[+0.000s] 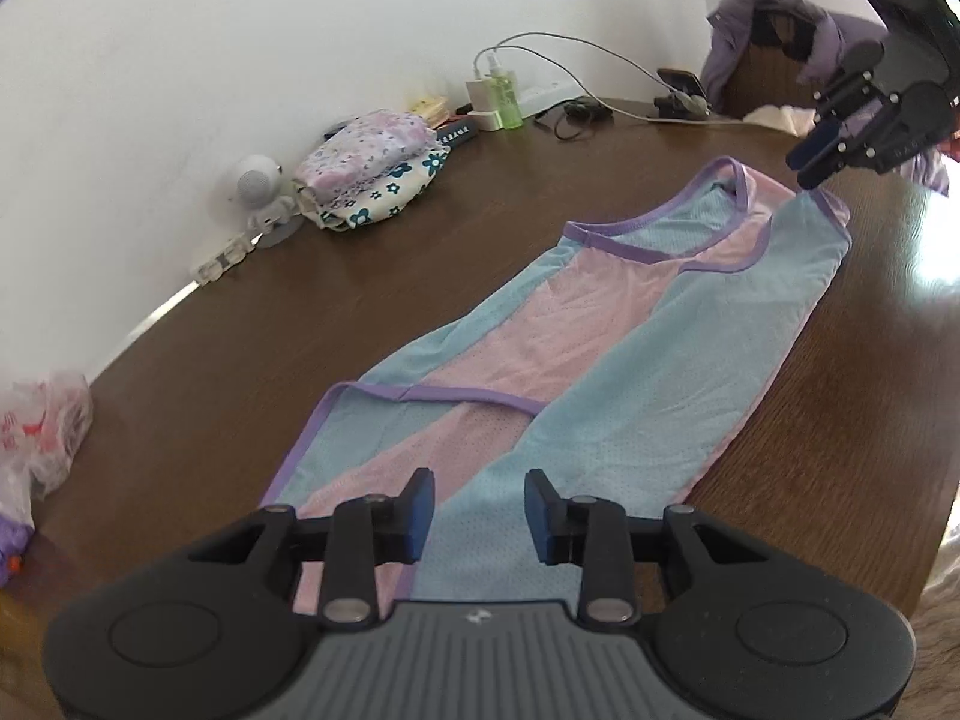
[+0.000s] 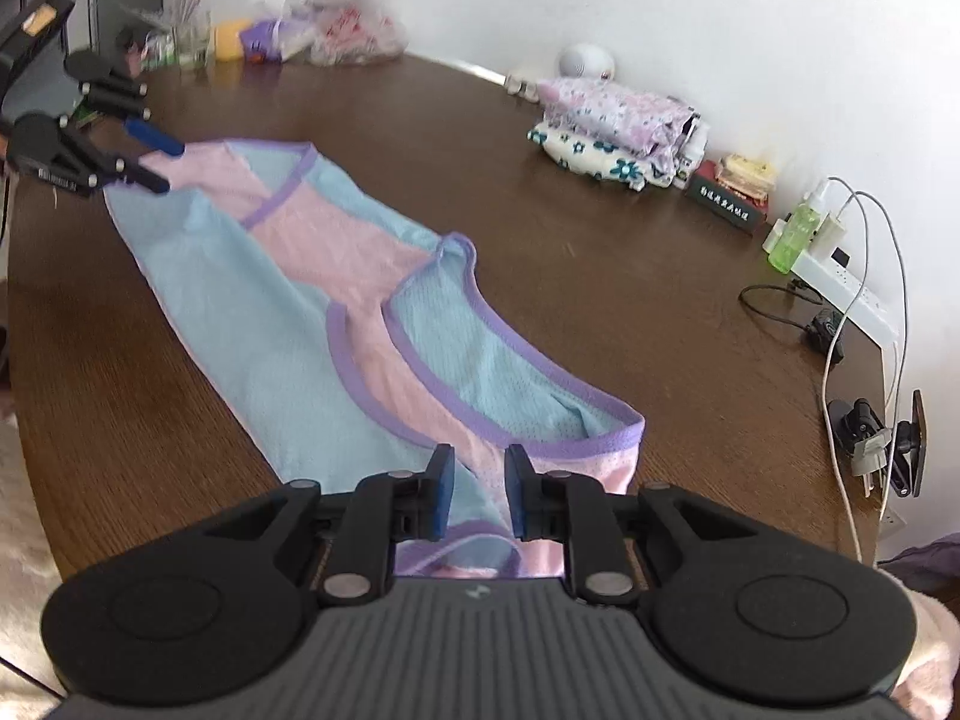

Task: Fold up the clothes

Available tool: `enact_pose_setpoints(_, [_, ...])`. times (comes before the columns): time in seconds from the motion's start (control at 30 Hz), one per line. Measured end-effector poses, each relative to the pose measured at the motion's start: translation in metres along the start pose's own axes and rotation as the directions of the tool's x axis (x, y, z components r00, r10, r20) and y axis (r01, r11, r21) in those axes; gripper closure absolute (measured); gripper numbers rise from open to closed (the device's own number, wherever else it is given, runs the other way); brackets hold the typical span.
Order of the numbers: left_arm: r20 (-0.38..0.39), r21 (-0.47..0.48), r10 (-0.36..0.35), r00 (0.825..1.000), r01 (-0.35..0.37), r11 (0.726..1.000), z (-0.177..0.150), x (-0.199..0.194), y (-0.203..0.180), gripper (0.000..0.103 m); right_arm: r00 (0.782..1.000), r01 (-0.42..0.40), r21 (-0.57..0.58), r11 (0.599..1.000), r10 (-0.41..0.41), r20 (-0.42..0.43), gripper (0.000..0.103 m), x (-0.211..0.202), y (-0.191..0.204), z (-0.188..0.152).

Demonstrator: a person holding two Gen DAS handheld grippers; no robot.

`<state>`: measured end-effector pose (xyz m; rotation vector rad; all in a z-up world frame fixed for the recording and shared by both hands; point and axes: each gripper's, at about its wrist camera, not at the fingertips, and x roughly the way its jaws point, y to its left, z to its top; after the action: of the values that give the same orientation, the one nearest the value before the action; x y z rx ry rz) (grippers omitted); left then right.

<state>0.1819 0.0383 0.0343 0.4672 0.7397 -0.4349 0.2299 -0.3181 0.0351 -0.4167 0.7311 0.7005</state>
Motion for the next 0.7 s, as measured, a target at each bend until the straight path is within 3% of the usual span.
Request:
enact_pose_setpoints(0.13, [-0.006, -0.137, -0.006, 1.0, 0.005, 0.991, -0.019, 0.001, 0.001, 0.079, 0.996, -0.047, 0.07, 0.996, 0.041, 0.085, 0.071, 0.007, 0.028, -0.001])
enact_pose_setpoints(0.3, [-0.013, -0.312, 0.042, 0.999, -0.044, 0.949, -0.05, 0.005, 0.012, 0.081, 0.995, -0.022, 0.157, 0.987, 0.006, 0.103, 0.071, 0.036, 0.059, -0.012])
enact_pose_setpoints(0.37, [-0.01, -0.385, 0.058, 0.998, -0.058, 0.921, -0.064, 0.003, 0.023, 0.08, 0.995, -0.016, 0.239, 0.971, -0.009, 0.103, 0.071, 0.041, 0.054, -0.021])
enact_pose_setpoints(0.5, [0.015, -0.551, 0.07, 0.997, -0.05, 0.833, -0.089, -0.01, 0.052, 0.08, 0.993, -0.003, 0.401, 0.916, -0.047, 0.113, 0.072, 0.039, 0.029, -0.046])
enact_pose_setpoints(0.7, [0.009, -0.595, 0.14, 0.99, -0.108, 0.796, -0.107, -0.028, 0.07, 0.082, 0.982, 0.064, 0.466, 0.882, -0.14, 0.13, 0.071, 0.016, 0.013, -0.064])
